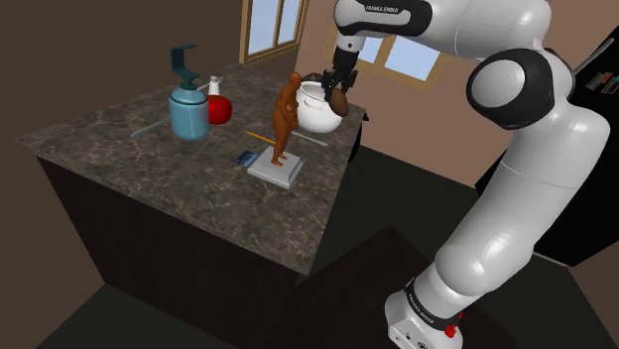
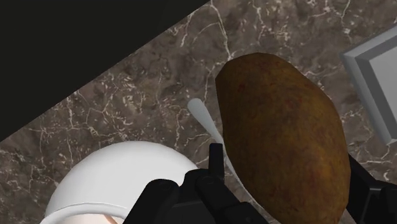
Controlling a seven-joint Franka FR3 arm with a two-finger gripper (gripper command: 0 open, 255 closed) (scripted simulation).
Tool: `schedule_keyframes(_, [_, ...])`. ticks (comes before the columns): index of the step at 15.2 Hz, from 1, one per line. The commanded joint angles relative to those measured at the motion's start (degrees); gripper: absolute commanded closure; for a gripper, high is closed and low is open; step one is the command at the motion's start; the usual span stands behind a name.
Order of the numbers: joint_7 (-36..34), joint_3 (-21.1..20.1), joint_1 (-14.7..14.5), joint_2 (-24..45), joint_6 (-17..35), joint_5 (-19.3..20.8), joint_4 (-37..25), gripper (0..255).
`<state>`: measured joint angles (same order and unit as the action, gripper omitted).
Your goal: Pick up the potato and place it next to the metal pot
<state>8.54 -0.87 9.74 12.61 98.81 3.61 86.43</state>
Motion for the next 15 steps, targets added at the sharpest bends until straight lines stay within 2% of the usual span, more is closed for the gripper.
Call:
schedule_keyframes(1, [-0.1, 0.0, 0.0, -0.2, 1.7, 0.0, 1.9, 255])
schedule_keyframes(15, [-0.7, 0.0, 0.1, 0.7, 12.1, 0.2, 11.4, 255])
